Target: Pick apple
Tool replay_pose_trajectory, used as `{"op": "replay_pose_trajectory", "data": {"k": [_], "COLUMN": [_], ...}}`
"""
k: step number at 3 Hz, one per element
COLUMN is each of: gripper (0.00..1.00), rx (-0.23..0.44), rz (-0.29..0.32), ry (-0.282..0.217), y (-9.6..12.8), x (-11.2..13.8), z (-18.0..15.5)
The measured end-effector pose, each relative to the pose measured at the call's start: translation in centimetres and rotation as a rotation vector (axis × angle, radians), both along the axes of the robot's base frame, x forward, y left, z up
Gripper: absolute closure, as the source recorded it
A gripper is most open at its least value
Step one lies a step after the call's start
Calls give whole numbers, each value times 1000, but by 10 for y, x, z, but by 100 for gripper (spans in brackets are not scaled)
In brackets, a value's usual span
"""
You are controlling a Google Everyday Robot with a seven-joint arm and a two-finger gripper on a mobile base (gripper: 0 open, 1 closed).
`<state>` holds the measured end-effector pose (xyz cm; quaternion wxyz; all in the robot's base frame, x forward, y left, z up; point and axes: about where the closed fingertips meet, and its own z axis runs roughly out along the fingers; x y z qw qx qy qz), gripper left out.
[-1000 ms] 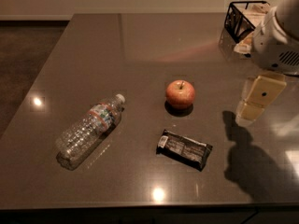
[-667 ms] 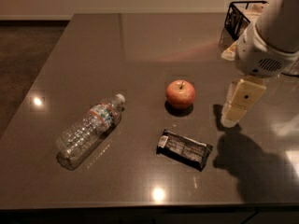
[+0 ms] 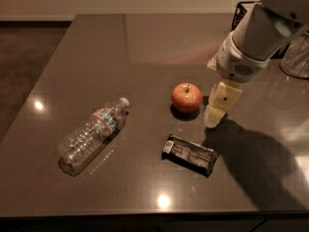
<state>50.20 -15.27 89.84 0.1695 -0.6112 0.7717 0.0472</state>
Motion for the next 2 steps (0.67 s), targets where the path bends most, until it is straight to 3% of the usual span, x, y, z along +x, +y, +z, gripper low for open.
{"op": "replay_pose_trajectory", "data": {"k": [2], "gripper": [0], "rx": [34], "rz": [1], "ry": [34], "y": [17], "x": [20], "z": [-17]}}
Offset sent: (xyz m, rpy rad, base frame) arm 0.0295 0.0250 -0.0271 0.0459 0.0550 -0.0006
